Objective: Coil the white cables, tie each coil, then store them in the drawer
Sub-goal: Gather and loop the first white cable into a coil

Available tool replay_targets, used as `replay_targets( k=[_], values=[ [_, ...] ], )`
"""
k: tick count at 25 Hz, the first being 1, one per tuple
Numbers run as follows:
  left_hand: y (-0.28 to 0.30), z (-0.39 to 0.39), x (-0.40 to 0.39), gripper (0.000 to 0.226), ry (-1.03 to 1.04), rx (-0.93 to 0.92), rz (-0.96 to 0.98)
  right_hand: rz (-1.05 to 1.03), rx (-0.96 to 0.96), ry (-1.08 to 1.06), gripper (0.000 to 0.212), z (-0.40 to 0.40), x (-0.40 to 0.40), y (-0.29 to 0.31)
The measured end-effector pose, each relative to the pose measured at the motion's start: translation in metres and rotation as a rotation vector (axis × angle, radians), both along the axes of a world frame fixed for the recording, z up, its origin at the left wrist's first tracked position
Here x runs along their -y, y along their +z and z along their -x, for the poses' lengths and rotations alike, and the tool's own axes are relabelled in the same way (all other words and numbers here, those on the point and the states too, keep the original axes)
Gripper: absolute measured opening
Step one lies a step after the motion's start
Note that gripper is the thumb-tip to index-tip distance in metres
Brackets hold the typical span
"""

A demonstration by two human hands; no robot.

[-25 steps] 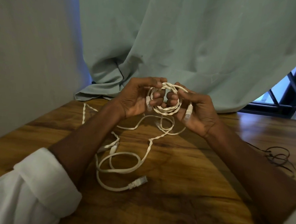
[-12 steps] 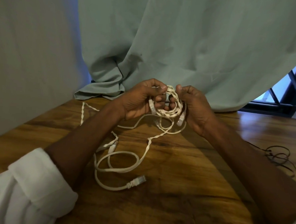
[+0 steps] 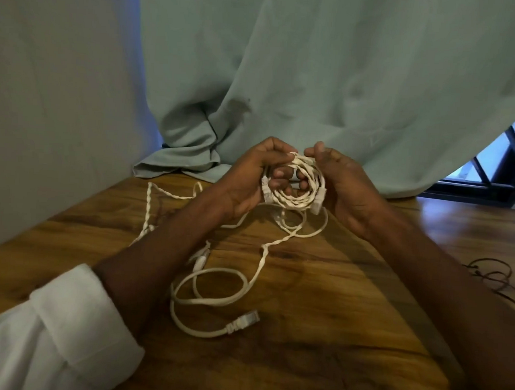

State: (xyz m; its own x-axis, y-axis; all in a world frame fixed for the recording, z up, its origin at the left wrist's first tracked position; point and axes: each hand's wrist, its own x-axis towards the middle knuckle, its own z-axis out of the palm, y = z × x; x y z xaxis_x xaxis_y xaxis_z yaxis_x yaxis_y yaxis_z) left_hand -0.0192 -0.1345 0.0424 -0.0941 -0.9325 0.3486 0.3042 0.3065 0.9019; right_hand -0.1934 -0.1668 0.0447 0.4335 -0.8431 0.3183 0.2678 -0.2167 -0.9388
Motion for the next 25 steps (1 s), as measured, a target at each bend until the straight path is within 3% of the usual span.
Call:
replay_targets(
  k=[3, 7, 9, 13, 16, 21, 25],
  values=[
    [0.002, -0.002, 0.001, 0.009, 0.034, -0.052, -0.009, 0.070, -0.154, 0.105, 0.030, 0.006, 0.000, 0.000],
    [0.010, -0.002, -0.015, 0.014, -0.230, -0.102, -0.125, -0.014, 0.003, 0.268, 0.038, 0.008, 0.000, -0.004],
    [0.012, -0.002, -0.017, 0.017, -0.306, -0.087, -0.100, 0.012, -0.007, 0.297, 0.034, 0.014, 0.001, -0.003],
    [0.011, 0.000, -0.012, 0.016, -0.232, -0.101, -0.014, 0.112, -0.102, 0.314, 0.049, 0.020, 0.007, -0.001],
    [0.010, -0.001, -0.008, 0.010, -0.100, 0.082, -0.001, 0.093, -0.020, 0.194, 0.031, 0.016, 0.012, -0.007],
    [-0.001, 0.000, 0.001, 0.011, 0.148, 0.312, 0.009, 0.169, -0.140, 0.033, 0.023, 0.009, 0.021, -0.012],
    [0.006, -0.002, -0.001, 0.034, 0.376, 0.894, 0.217, 0.343, -0.292, -0.150, 0.022, 0.013, 0.020, -0.011]
  ],
)
